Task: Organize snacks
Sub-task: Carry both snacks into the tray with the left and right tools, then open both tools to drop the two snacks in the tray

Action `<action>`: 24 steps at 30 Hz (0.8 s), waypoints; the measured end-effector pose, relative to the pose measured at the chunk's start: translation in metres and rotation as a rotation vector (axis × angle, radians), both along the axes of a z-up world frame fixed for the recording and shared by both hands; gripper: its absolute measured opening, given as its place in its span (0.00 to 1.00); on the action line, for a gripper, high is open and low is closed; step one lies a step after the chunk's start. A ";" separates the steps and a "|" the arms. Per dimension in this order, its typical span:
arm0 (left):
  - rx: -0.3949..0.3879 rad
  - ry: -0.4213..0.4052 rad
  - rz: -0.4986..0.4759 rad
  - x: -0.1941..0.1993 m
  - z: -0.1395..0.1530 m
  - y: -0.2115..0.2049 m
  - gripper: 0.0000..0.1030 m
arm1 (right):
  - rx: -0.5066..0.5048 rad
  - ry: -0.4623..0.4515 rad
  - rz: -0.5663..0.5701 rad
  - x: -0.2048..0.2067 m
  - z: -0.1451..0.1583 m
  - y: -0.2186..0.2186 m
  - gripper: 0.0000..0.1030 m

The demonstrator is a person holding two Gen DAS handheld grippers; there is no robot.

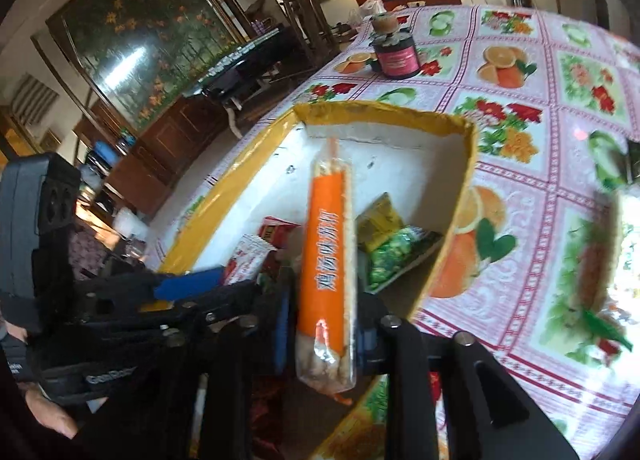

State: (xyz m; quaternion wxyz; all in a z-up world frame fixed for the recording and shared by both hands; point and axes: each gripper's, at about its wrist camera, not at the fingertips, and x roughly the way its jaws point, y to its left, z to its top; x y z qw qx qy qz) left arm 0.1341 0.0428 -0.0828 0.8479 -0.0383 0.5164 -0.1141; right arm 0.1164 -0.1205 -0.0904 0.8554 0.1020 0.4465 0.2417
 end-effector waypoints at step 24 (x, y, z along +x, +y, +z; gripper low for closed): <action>0.011 -0.098 -0.013 -0.044 0.036 -0.036 0.84 | -0.018 -0.133 -0.293 -0.092 0.037 -0.132 0.54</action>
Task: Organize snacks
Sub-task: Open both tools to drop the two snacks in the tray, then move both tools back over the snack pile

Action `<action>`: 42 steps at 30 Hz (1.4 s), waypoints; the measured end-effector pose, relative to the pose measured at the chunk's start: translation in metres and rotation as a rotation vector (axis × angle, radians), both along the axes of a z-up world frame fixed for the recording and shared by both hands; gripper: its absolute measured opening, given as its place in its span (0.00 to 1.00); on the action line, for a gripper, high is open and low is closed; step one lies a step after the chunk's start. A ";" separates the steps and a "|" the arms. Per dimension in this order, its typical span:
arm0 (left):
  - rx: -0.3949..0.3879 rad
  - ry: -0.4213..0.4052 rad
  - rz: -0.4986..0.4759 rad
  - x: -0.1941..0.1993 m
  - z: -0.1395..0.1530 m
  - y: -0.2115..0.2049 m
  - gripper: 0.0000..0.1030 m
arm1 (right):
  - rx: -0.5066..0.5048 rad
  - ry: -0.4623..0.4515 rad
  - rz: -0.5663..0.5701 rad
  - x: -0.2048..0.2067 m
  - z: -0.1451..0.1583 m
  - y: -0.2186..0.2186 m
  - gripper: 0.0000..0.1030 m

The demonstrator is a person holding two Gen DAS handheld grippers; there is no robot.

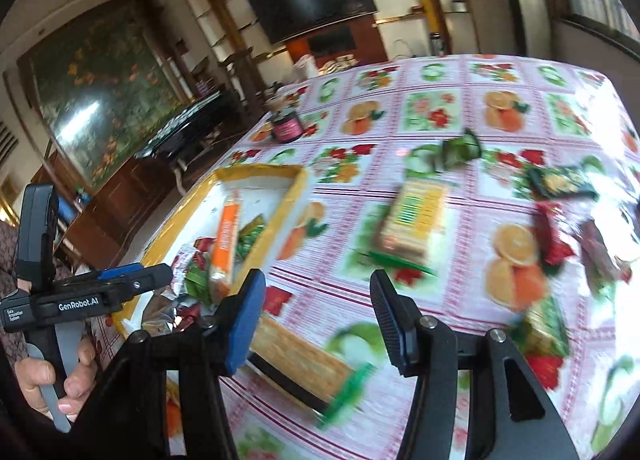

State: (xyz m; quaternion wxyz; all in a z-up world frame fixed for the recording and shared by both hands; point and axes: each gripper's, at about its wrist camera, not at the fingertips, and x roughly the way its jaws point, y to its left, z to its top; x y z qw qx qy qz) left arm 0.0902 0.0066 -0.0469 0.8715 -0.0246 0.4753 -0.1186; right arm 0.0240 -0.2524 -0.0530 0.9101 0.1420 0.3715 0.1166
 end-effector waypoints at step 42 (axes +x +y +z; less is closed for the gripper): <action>0.007 0.010 -0.247 -0.036 0.012 -0.134 0.86 | 0.000 0.054 -0.197 -0.066 -0.024 -0.102 0.61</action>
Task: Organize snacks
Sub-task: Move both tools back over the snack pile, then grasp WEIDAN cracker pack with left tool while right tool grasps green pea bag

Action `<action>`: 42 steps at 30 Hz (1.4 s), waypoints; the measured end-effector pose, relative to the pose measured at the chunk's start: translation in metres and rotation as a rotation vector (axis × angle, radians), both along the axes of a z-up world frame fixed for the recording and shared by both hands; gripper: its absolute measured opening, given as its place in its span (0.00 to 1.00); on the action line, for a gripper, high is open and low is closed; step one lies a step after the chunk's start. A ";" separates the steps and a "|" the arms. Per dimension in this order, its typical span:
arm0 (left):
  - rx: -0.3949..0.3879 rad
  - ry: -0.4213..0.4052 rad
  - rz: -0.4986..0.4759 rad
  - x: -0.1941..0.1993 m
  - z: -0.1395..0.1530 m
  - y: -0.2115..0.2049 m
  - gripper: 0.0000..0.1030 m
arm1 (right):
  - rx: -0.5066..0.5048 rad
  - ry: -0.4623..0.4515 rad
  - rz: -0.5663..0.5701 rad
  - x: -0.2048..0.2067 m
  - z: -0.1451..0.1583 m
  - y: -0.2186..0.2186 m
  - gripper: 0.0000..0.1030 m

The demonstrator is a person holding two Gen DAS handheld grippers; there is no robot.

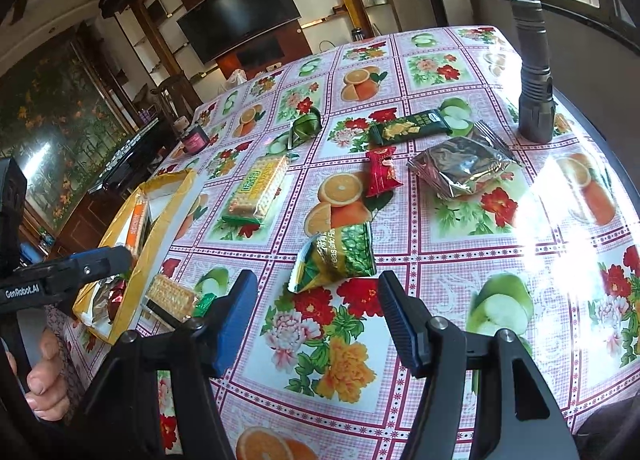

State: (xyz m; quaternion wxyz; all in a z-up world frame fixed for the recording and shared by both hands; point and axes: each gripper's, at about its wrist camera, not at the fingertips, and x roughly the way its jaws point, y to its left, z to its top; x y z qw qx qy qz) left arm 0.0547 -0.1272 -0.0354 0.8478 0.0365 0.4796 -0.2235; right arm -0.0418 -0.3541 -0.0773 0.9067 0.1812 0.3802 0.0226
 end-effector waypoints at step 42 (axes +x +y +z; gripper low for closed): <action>0.129 0.072 0.024 0.116 -0.071 -0.096 0.69 | -0.202 0.127 0.079 0.077 -0.029 0.011 0.44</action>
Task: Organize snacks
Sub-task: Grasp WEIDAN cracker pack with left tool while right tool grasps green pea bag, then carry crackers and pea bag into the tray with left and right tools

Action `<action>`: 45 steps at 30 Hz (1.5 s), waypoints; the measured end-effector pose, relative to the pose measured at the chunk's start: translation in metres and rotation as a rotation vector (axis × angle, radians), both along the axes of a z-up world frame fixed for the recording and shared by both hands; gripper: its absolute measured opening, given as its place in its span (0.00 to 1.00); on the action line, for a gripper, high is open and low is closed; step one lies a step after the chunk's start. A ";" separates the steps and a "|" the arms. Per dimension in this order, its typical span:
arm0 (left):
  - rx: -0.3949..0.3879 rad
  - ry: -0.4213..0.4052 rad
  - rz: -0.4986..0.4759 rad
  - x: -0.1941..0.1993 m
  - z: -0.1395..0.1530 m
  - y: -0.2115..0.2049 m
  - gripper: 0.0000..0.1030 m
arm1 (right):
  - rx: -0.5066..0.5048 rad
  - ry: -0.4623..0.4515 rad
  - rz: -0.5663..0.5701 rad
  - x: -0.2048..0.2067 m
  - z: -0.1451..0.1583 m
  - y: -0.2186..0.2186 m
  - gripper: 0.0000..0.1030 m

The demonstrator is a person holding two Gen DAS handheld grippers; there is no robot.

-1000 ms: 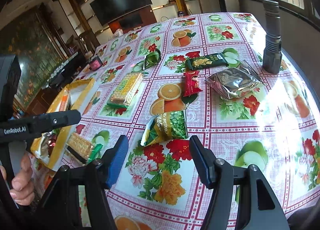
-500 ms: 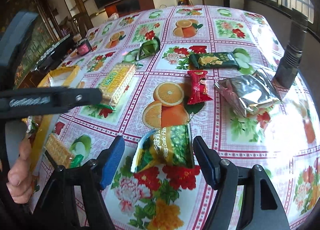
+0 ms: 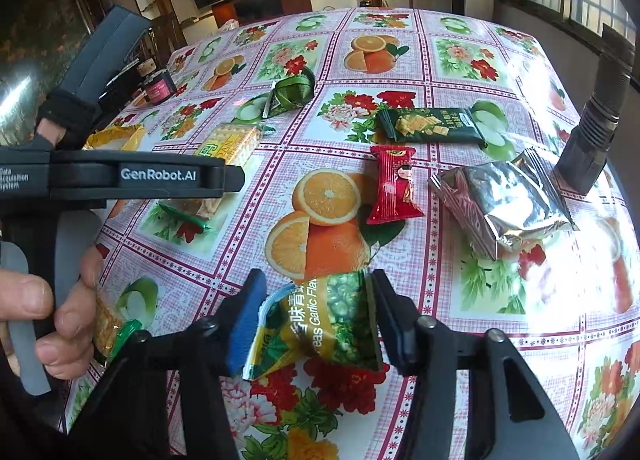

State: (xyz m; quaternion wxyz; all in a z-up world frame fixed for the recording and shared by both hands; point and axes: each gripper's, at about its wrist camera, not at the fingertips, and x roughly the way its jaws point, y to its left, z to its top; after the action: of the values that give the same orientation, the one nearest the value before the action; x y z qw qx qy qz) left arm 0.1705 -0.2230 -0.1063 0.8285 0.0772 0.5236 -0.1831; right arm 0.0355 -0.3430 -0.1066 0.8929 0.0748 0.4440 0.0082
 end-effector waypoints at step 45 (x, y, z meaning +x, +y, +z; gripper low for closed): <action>-0.043 -0.200 0.231 -0.103 0.068 0.204 0.47 | 0.078 -0.191 0.262 -0.034 0.074 0.132 0.41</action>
State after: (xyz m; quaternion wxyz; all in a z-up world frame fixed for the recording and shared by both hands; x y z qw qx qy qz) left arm 0.0678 -0.0192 -0.0382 0.8934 0.0166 0.4399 -0.0894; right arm 0.0019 -0.2112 -0.0331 0.9187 0.0496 0.3626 0.1486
